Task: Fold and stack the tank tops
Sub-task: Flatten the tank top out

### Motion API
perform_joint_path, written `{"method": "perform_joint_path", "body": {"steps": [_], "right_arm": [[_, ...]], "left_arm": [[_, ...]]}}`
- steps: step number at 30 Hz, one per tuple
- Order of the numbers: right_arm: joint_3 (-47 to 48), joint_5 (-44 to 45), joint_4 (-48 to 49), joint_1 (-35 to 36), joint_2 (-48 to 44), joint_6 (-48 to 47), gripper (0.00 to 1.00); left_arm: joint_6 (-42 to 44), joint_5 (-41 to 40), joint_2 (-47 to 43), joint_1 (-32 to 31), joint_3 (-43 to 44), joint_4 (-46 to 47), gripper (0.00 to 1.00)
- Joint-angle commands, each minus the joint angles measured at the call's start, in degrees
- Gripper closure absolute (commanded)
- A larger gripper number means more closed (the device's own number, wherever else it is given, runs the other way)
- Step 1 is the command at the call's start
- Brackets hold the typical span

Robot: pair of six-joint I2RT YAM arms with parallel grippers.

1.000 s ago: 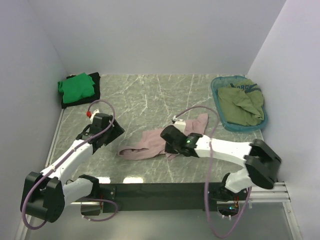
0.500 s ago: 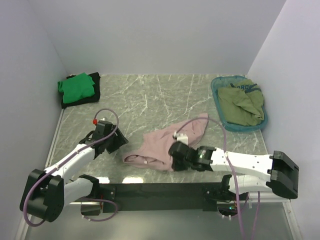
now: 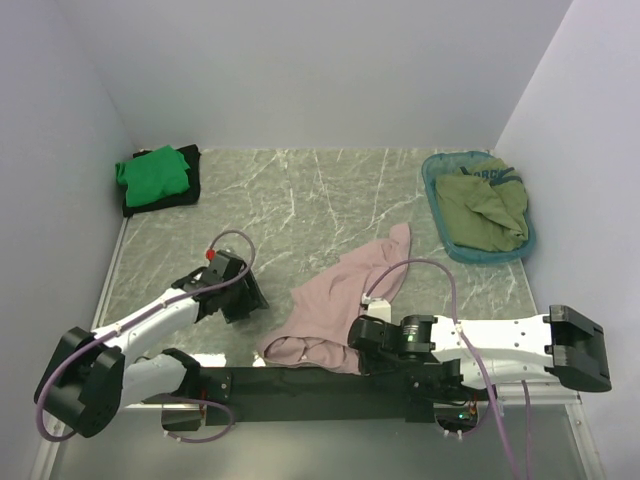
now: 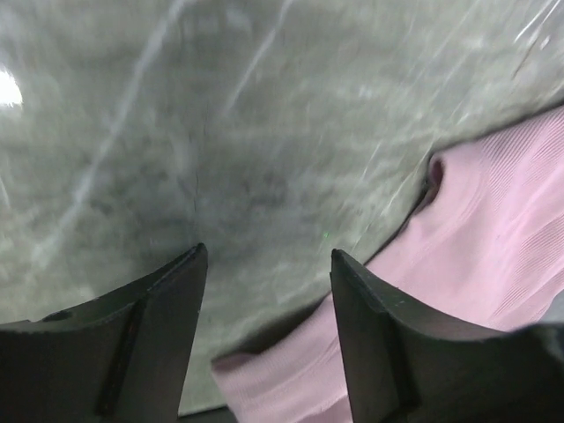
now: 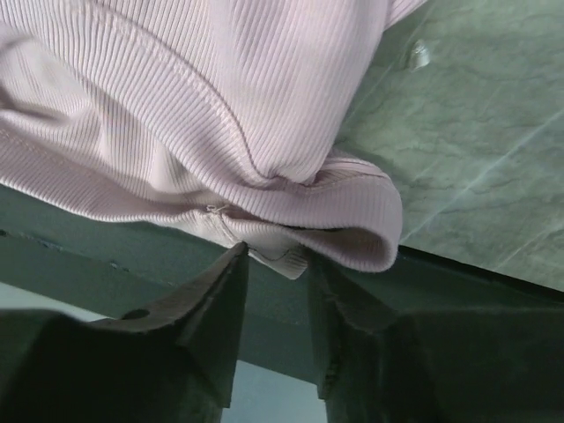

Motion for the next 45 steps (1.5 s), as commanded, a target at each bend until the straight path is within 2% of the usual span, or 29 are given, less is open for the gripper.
{"method": "perform_joint_path", "body": {"steps": [1, 2, 5, 9, 10, 12, 13, 14, 16, 18, 23, 25, 29, 31, 33, 37, 39, 43, 45], "right_arm": [[0.92, 4.73, -1.0, 0.3, -0.52, 2.94, 0.56], [1.09, 4.82, -0.91, 0.3, -0.25, 2.94, 0.5], [1.88, 5.61, -0.29, 0.22, 1.77, 3.12, 0.41], [3.12, 7.02, 0.39, -4.16, 4.84, 1.28, 0.42], [3.03, 5.8, 1.63, -8.44, 5.89, 0.32, 0.44], [2.15, 4.39, 7.31, -13.47, 6.86, -4.07, 0.54], [2.06, 3.51, 8.83, -19.58, 8.43, -5.66, 0.63], [3.45, 3.24, 9.89, -22.0, 9.32, -8.8, 0.84], [6.35, 5.17, 11.65, -28.04, 12.38, -11.72, 1.0], [13.02, 5.61, 12.62, -32.02, 15.46, -16.71, 1.0], [28.83, 5.18, 13.33, -40.73, 27.25, -24.73, 1.0], [30.97, 4.74, 12.1, -42.49, 28.92, -25.71, 1.0], [25.19, 3.51, 12.01, -42.59, 23.76, -25.8, 1.0], [21.77, 3.5, 11.83, -42.32, 19.64, -25.27, 1.0], [16.93, 3.24, 11.48, -42.32, 16.99, -24.31, 1.0], [10.6, 2.45, 10.96, -40.83, 9.96, -22.72, 1.0], [9.97, 2.71, 10.25, -40.22, 7.93, -22.2, 1.0], [9.97, 3.07, 9.29, -39.78, 6.34, -22.55, 0.96], [9.97, 2.89, 8.93, -39.51, 5.12, -22.55, 0.94]], "left_arm": [[-3.06, 0.38, -0.64, -2.72, 1.96, -7.01, 0.35], [-4.19, 0.12, -0.64, -3.51, 2.13, -8.16, 0.31], [-6.3, -1.02, -1.51, -5.45, 3.97, -13.7, 0.28], [-5.96, -3.05, -2.92, -5.54, 7.75, -18.1, 0.24], [-5.88, -3.05, -2.92, -5.45, 8.37, -18.37, 0.23], [-4.91, -1.73, -1.88, -5.45, 9.07, -17.58, 0.24], [-4.47, -1.12, -1.35, -5.54, 9.6, -16.97, 0.24], [-2.82, 0.28, -0.73, -5.45, 9.78, -15.57, 0.25], [-2.01, 0.55, 1.2, -5.45, 10.65, -14.86, 0.26], [-0.17, 1.08, 2.95, -5.28, 11.97, -11.97, 0.27], [5.19, 6.08, 9.11, 2.36, 16.63, -5.73, 0.33], [5.73, 8.98, 11.22, 3.86, 18.13, -3.97, 0.37], [4.32, 12.51, 8.86, 0.01, 14.71, -1.41, 0.45], [2.92, 12.33, 6.84, -5.33, 11.29, -0.97, 0.47], [-0.07, 13.3, 4.56, -8.25, 7.43, 1.05, 0.53], [-3.41, 11.81, 2.26, -15.62, 4.86, 1.06, 0.57], [-3.85, 9.7, 2.69, -17.83, 4.86, 0.09, 0.57], [-4.64, 7.76, 4.98, -20.39, 4.95, 1.14, 0.49], [-4.82, 6.19, 5.77, -20.66, 5.64, 1.32, 0.39]]}}
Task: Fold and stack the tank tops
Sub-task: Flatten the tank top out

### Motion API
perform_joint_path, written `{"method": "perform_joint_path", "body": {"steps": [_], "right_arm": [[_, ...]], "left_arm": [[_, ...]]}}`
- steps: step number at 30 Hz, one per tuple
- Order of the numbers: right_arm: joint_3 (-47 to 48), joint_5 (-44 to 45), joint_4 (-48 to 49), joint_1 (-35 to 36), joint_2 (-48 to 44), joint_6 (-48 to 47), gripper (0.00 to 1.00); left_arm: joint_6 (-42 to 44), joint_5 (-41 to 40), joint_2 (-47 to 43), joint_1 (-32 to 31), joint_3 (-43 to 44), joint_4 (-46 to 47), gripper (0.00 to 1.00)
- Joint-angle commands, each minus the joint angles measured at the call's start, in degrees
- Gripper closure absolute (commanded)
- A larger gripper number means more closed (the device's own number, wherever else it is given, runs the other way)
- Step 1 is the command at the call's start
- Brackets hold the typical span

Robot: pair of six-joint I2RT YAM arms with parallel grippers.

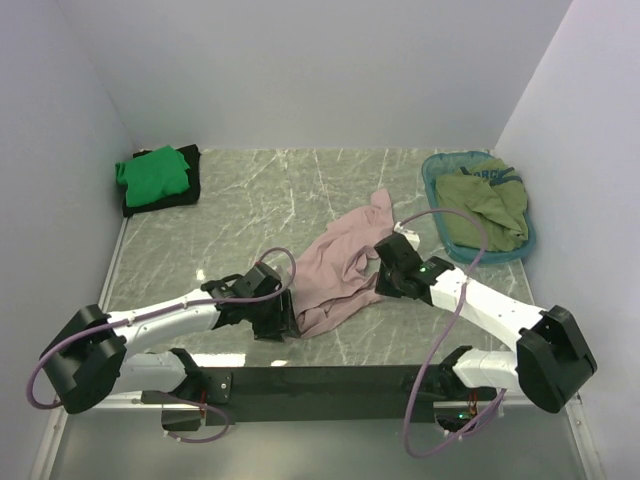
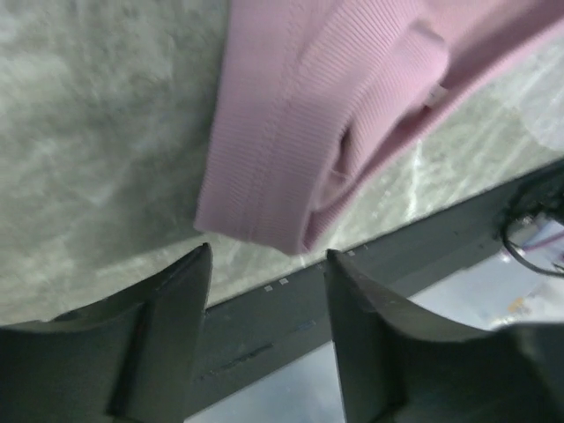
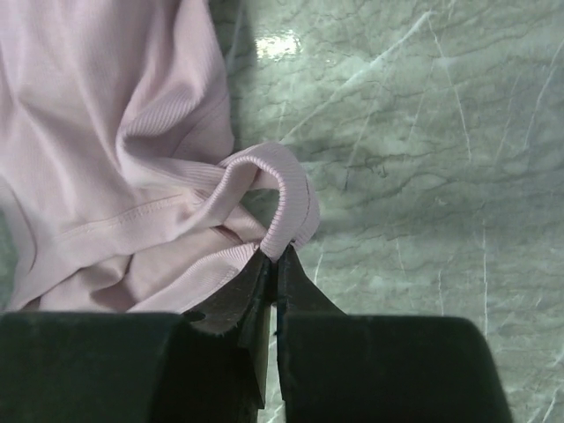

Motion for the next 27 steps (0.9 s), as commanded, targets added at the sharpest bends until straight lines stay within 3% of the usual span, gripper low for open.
{"method": "perform_joint_path", "body": {"steps": [1, 7, 16, 22, 27], "right_arm": [[-0.06, 0.44, -0.36, 0.86, -2.89, 0.34, 0.91], [-1.73, -0.18, -0.62, 3.14, -4.74, 1.39, 0.8], [-2.08, 3.43, -2.29, 8.94, -3.59, 6.13, 0.63], [-4.63, 7.03, -3.17, 9.56, -6.67, 10.35, 0.51], [-4.98, 8.08, -3.87, 10.0, -7.37, 12.81, 0.48]], "left_arm": [[-1.52, -3.54, 1.18, -0.48, 1.34, 2.04, 0.37], [-1.08, -6.36, 3.74, -0.57, 2.57, 1.51, 0.39], [-0.12, -9.35, 3.3, -0.48, 4.6, -2.44, 0.73], [1.73, -11.37, 0.57, -0.48, 5.83, -7.36, 0.81], [2.7, -12.07, -0.13, -0.48, 6.35, -8.77, 0.84]]}}
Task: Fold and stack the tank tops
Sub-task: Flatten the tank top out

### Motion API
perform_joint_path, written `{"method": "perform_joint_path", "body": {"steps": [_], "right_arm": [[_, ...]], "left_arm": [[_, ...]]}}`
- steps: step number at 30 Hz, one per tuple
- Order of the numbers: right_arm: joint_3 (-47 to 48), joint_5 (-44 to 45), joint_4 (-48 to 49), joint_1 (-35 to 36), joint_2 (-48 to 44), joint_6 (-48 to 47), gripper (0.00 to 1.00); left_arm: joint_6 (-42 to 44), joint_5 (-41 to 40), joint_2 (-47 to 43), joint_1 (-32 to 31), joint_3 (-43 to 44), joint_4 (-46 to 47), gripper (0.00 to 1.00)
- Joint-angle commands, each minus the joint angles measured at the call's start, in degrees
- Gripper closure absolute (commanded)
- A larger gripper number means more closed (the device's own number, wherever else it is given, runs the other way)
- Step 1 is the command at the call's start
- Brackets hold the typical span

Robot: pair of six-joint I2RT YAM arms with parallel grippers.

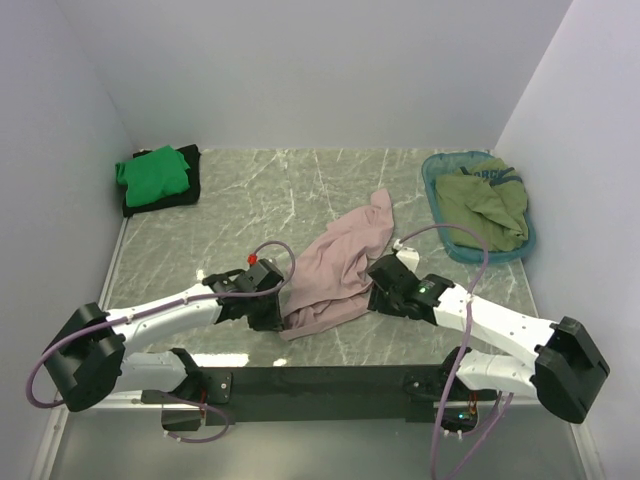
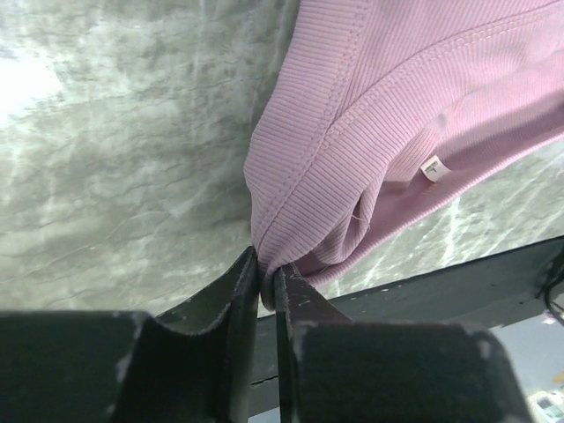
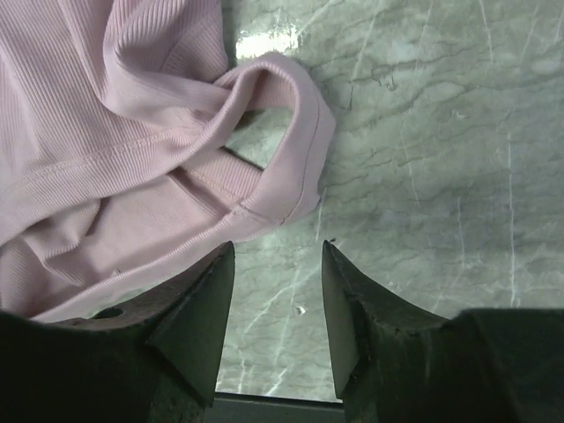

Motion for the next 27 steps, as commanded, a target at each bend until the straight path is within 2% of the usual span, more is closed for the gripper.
{"method": "perform_joint_path", "body": {"steps": [1, 3, 4, 5, 17, 20, 22, 27], "right_arm": [[-0.59, 3.5, -0.03, 0.89, -1.67, 4.12, 0.48], [-1.2, 3.67, 0.59, 1.24, -1.93, 4.91, 0.48], [-1.64, 3.93, 1.03, 1.33, -1.93, 5.35, 0.48], [-1.82, 4.02, 1.99, 1.42, -2.02, 5.53, 0.48], [-1.03, 5.86, 6.92, 3.0, 7.2, 9.13, 0.47], [-0.95, 7.36, 7.01, 3.26, 7.82, 9.4, 0.54], [-0.16, 9.56, 7.01, 3.35, 7.65, 8.52, 0.61], [3.27, 12.46, 6.13, 3.26, 11.24, 5.98, 0.62]], "left_arm": [[2.02, -1.93, -1.42, -0.18, 2.35, -2.48, 0.84], [2.28, -1.93, -2.12, -0.26, 2.35, -2.83, 0.91], [2.46, -2.19, -2.12, -0.27, 2.44, -3.0, 0.98], [2.55, -2.2, -2.12, -0.18, 2.62, -3.27, 0.99], [2.99, -2.2, -3.62, -0.18, 2.79, -3.62, 0.99], [3.51, -2.2, -3.71, -0.18, 3.84, -4.5, 0.99], [4.3, -5.18, -3.62, -0.18, 5.51, -5.72, 0.99], [6.24, -7.73, -3.18, 0.61, 8.59, -7.14, 0.99]]}}
